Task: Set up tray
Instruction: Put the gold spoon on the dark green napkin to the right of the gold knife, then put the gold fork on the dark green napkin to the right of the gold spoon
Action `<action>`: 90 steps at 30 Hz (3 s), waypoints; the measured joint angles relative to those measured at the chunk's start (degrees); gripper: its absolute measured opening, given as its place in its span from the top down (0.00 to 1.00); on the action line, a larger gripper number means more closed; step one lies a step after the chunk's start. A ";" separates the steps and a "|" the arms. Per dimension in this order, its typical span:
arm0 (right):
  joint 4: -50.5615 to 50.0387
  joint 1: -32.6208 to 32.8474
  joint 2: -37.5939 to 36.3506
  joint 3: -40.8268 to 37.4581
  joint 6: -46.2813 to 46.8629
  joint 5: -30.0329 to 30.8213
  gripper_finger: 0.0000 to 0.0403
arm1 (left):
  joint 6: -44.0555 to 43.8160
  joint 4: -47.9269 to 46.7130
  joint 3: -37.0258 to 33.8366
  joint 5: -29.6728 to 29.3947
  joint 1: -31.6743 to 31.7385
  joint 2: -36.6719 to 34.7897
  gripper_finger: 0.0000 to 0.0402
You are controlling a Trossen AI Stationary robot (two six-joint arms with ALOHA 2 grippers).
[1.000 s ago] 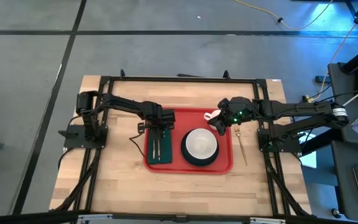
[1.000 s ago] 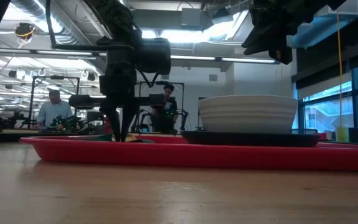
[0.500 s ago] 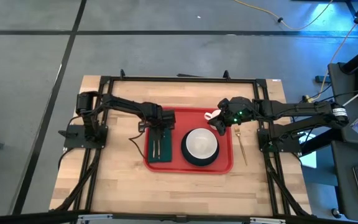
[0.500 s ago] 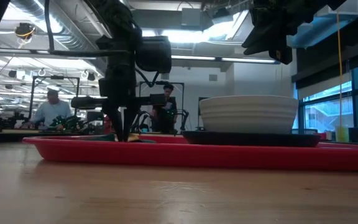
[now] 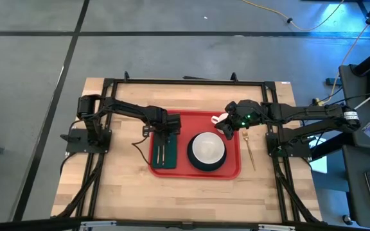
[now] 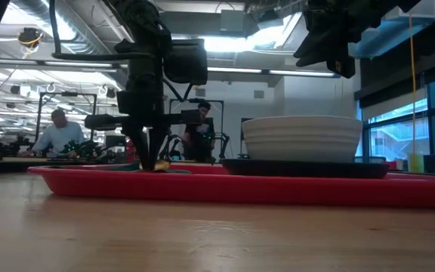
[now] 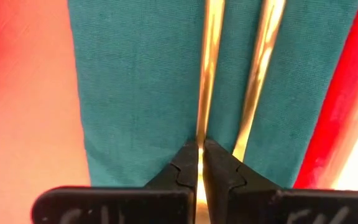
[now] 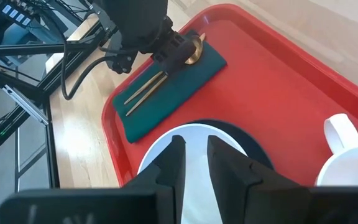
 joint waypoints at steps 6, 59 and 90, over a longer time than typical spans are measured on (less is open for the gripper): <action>0.00 0.00 0.00 0.00 0.15 0.00 0.82 | 2.31 0.34 0.00 -1.58 -0.01 -0.04 0.99; 3.06 -0.01 -0.02 -0.01 7.86 0.19 0.82 | -32.47 -0.83 4.99 -6.14 2.28 -12.65 0.68; -47.94 0.13 -0.37 8.13 31.94 5.44 0.82 | -102.03 35.84 -10.32 6.18 8.32 -39.69 0.76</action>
